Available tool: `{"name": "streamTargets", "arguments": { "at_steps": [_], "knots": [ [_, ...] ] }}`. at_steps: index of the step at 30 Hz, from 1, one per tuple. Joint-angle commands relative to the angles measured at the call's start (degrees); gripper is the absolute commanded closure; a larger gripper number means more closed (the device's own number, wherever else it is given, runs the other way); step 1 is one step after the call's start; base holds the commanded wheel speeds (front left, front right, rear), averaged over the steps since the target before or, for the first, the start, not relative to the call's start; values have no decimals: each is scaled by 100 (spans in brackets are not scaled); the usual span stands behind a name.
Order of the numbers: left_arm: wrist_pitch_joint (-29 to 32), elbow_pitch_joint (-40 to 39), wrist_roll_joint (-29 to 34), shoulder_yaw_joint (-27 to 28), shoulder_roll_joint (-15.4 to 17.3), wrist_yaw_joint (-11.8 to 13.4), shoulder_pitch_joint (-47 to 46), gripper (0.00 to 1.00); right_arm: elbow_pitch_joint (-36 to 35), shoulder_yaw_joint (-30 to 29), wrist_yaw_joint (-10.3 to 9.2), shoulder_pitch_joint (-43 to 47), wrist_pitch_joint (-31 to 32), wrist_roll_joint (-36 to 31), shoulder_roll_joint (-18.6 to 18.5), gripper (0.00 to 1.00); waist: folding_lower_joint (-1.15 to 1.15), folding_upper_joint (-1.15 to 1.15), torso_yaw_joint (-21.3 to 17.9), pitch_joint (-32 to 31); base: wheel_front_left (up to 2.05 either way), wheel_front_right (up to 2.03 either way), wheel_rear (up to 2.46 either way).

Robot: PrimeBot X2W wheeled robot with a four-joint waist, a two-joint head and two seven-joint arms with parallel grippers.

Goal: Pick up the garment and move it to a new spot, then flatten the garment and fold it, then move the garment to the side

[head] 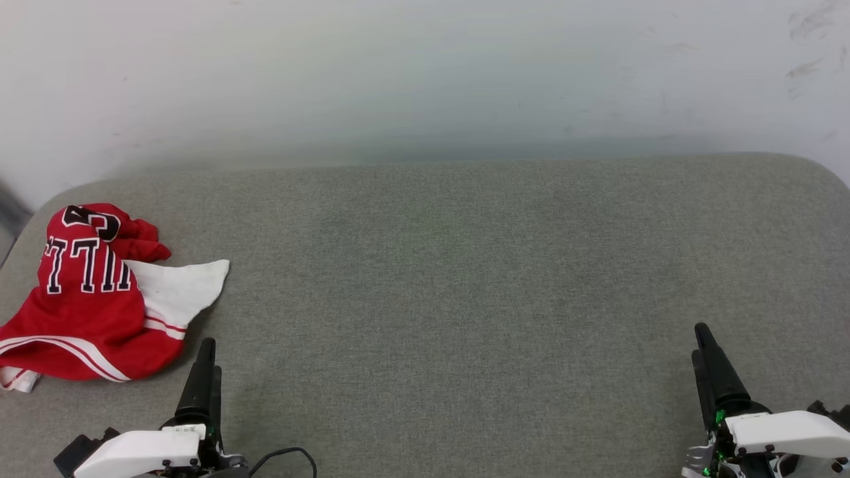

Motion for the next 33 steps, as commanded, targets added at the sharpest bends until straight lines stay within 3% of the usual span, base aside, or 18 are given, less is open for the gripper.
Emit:
{"name": "streamTargets", "arguments": {
  "at_steps": [1,12,19,27,33],
  "knots": [
    [-62,-132,169,62,12,-6,-35,0,-147,-1,1,-129,-67,-296,-1,0,0,0,-3,6,0,0,0],
    [-315,-432,1221,512,15,24,-48,0,-631,-167,1,-160,-321,-2055,0,0,0,0,-12,46,0,0,0],
    [-460,-856,1982,582,17,145,-6,0,-1093,45,1,-151,-469,-3244,0,0,0,0,-22,80,0,0,0],
    [-595,-1533,3196,213,16,248,130,0,-1330,230,1,-112,-605,-4278,0,0,0,0,-31,116,0,0,0],
    [-727,-1943,4484,-420,18,542,227,0,-1549,384,1,-131,-736,-5184,1,0,0,0,-49,151,0,0,0]
  ]
}}
